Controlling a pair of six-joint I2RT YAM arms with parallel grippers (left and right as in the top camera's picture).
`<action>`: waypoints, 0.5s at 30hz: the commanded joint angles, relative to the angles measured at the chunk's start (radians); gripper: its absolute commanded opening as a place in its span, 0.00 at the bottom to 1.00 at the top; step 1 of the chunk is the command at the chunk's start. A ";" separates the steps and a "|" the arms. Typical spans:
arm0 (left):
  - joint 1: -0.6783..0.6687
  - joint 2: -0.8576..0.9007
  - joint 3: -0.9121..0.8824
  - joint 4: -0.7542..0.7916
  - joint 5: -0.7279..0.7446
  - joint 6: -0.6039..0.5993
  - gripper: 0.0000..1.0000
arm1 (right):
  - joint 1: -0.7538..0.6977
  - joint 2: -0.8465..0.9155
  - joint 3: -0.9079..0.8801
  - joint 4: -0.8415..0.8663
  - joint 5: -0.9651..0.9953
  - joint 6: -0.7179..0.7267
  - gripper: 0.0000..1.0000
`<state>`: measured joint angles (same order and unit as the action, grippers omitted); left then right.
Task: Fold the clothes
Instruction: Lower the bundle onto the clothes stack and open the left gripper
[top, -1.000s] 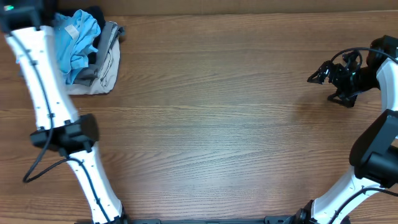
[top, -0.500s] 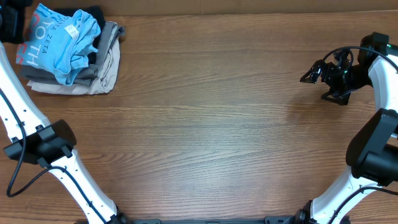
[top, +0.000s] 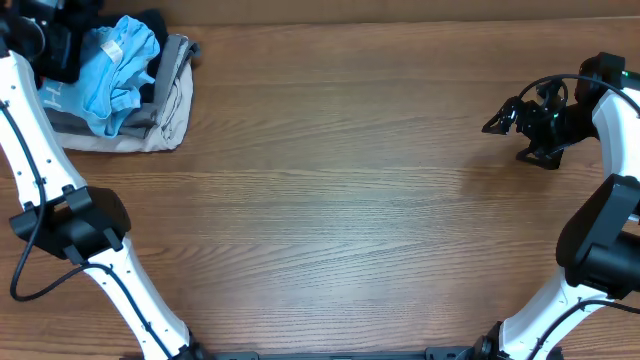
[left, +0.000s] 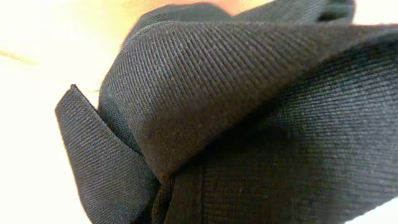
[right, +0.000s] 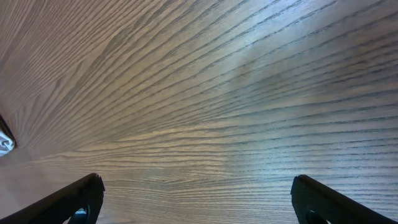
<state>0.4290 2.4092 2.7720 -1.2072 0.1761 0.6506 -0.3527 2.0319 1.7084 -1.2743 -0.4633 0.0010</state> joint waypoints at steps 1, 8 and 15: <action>-0.035 -0.008 -0.028 0.003 0.233 -0.118 0.21 | 0.000 -0.031 0.019 0.004 0.002 0.004 1.00; -0.111 -0.008 -0.099 -0.016 0.307 -0.203 0.83 | 0.000 -0.031 0.019 0.004 0.003 0.004 1.00; -0.148 -0.008 -0.113 -0.015 0.317 -0.204 1.00 | 0.000 -0.031 0.019 0.007 0.003 0.004 1.00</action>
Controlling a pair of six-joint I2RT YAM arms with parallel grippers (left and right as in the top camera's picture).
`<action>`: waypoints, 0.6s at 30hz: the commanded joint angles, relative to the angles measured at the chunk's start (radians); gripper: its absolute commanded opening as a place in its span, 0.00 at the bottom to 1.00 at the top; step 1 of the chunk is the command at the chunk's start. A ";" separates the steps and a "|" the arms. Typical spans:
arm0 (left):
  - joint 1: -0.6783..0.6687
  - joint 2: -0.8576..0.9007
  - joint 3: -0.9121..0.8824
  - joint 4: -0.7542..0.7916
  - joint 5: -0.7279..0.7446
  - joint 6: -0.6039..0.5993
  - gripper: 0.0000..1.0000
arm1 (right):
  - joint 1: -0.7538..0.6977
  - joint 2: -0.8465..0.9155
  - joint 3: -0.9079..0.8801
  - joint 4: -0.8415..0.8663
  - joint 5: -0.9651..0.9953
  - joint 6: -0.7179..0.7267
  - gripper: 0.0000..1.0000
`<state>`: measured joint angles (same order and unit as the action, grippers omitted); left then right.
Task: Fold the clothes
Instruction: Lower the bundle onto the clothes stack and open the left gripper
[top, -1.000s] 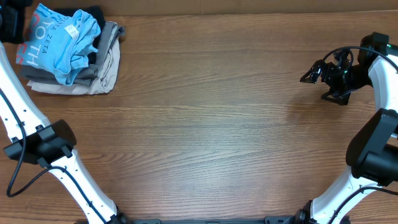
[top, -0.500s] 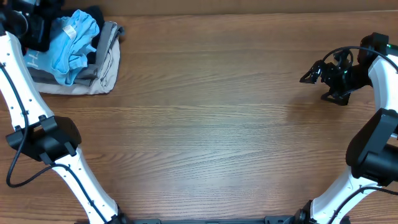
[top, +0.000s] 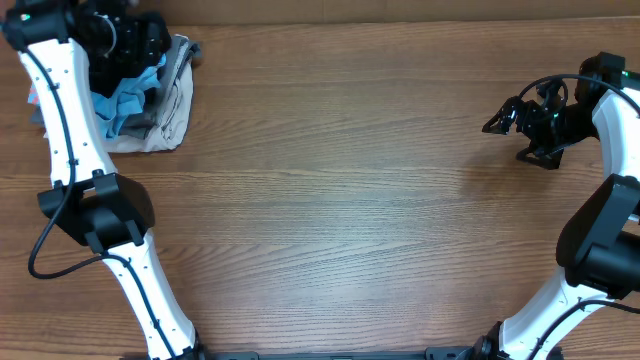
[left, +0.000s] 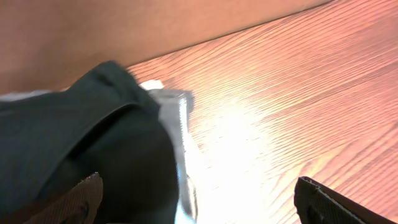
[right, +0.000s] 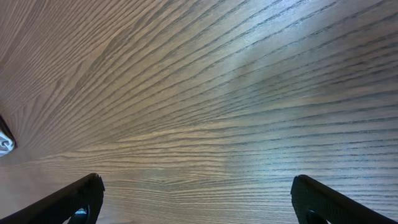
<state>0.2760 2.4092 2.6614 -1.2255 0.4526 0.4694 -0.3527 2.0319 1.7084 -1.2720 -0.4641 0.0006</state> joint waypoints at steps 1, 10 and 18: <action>0.003 -0.008 0.000 0.004 0.048 -0.027 1.00 | 0.000 -0.031 0.019 0.005 0.003 0.004 1.00; 0.003 -0.059 0.046 -0.011 0.124 -0.267 1.00 | 0.000 -0.092 0.047 -0.003 0.054 -0.035 1.00; -0.006 -0.127 0.046 -0.035 0.204 -0.291 1.00 | 0.000 -0.256 0.240 -0.150 0.127 -0.034 1.00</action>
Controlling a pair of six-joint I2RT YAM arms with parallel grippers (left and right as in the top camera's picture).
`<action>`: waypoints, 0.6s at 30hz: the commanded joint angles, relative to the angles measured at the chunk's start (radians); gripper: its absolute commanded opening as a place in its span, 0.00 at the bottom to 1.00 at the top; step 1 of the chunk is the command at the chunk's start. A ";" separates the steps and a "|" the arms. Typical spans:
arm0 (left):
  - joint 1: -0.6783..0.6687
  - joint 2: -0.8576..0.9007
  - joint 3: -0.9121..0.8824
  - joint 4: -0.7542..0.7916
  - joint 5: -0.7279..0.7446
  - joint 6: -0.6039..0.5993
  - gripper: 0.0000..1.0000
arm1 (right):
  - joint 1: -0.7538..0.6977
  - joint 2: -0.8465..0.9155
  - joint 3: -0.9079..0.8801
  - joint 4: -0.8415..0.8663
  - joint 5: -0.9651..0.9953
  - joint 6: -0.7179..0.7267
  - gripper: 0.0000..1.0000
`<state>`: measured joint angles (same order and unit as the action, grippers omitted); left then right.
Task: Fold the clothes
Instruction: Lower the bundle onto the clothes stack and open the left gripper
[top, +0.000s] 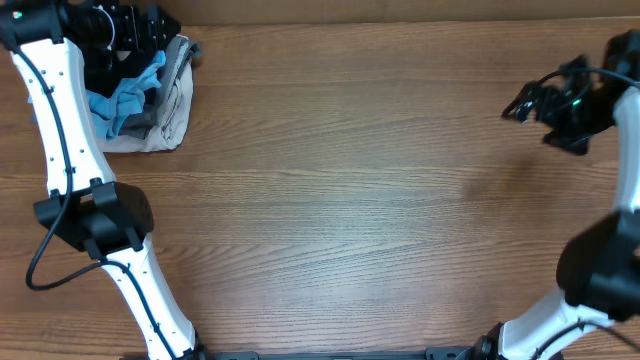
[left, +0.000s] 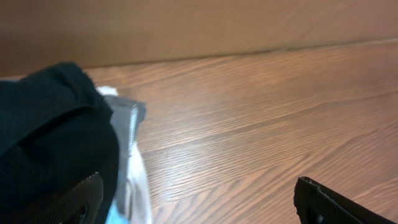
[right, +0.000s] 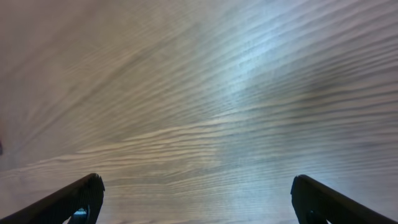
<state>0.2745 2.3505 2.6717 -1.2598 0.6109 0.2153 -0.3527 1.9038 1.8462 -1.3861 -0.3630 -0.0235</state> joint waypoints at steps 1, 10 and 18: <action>-0.005 -0.067 0.035 -0.002 0.030 -0.037 1.00 | 0.000 -0.156 0.124 -0.055 0.026 -0.010 1.00; -0.005 -0.065 0.034 0.000 -0.184 -0.037 1.00 | 0.000 -0.450 0.179 -0.113 0.014 0.029 1.00; -0.005 -0.065 0.034 0.000 -0.203 -0.037 1.00 | 0.000 -0.581 0.179 -0.113 -0.039 0.106 1.00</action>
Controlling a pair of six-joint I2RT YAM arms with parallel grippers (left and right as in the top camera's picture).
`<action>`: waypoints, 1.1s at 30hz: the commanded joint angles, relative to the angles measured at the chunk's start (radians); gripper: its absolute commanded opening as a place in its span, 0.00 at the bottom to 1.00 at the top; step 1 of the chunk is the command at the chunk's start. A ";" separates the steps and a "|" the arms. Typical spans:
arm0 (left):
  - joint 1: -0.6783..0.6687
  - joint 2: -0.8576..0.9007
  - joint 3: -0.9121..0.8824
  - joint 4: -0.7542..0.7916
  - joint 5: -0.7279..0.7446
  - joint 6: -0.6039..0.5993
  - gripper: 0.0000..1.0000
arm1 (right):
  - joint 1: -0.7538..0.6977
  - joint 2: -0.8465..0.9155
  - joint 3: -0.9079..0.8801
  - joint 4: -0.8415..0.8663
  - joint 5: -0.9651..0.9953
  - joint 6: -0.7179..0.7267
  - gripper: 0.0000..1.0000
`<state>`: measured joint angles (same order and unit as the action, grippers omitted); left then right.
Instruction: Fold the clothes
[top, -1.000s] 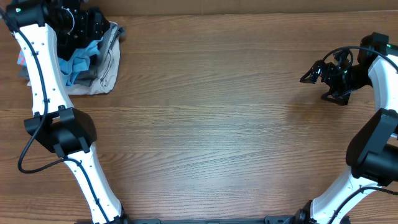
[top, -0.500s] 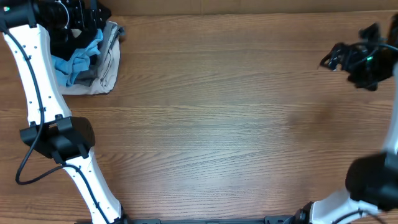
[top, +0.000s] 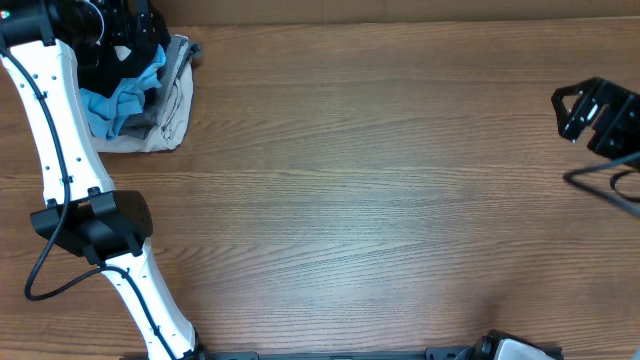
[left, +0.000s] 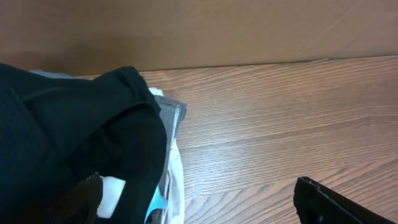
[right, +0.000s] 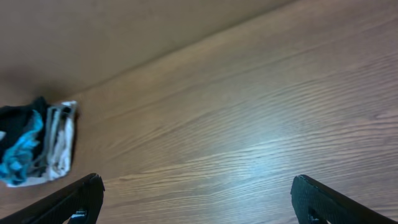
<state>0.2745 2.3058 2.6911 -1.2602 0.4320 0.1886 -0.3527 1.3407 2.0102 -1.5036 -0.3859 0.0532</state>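
The clothes lie in a heap (top: 150, 110) at the table's far left corner: a crumpled blue garment (top: 120, 98) on grey and beige pieces (top: 172, 105), with a black garment (left: 68, 130) on top at the back. My left gripper (top: 128, 30) hovers open over the heap's back edge. In its wrist view the black cloth lies against the left fingertip (left: 87, 198), and nothing is clamped between the fingers. My right gripper (top: 590, 112) stands open and empty at the far right, well away. The heap (right: 34, 146) shows small in its wrist view.
A brown wall (left: 205, 31) runs along the table's back edge just behind the heap. The wooden tabletop (top: 360, 190) stretches bare from the heap to the right arm. The left arm's white links (top: 60, 130) stand along the left side.
My right gripper has moved to the right edge of the overhead view, and its camera now looks across the table instead of down at the wood. The left gripper stays over the heap, more black cloth showing.
At first my left gripper was left of the heap with black cloth filling its camera, and the blue garment lay broad on top. Then it stood open over the heap's back and stayed there. The right gripper held still, open, then moved away to the right.
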 joint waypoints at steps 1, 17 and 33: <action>-0.005 -0.020 0.014 0.000 -0.024 -0.010 1.00 | 0.000 -0.021 0.014 0.005 -0.016 0.030 1.00; -0.006 -0.020 0.014 0.000 -0.024 -0.010 1.00 | 0.140 -0.212 -0.254 0.409 0.121 0.026 1.00; -0.006 -0.020 0.014 0.000 -0.024 -0.010 1.00 | 0.407 -0.850 -1.489 1.398 0.259 0.030 1.00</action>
<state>0.2745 2.3058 2.6911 -1.2610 0.4099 0.1886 0.0170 0.5858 0.6712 -0.1864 -0.1780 0.0784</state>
